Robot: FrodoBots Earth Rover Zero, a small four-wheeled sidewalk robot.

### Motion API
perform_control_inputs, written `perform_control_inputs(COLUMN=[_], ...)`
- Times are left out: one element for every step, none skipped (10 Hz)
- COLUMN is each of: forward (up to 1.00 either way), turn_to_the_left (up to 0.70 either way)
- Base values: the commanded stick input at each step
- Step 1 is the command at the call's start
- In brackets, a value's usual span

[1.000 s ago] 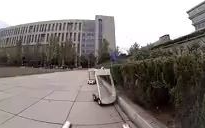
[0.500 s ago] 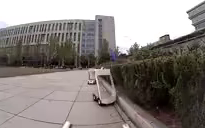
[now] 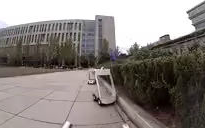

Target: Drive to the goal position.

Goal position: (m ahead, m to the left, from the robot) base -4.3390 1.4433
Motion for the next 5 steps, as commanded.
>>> perform_control_inputs(forward=[0.06, 0.06, 0.06, 0.06, 0.06], turn_to_the_left=[0.00, 0.00, 0.00, 0.00, 0.00])
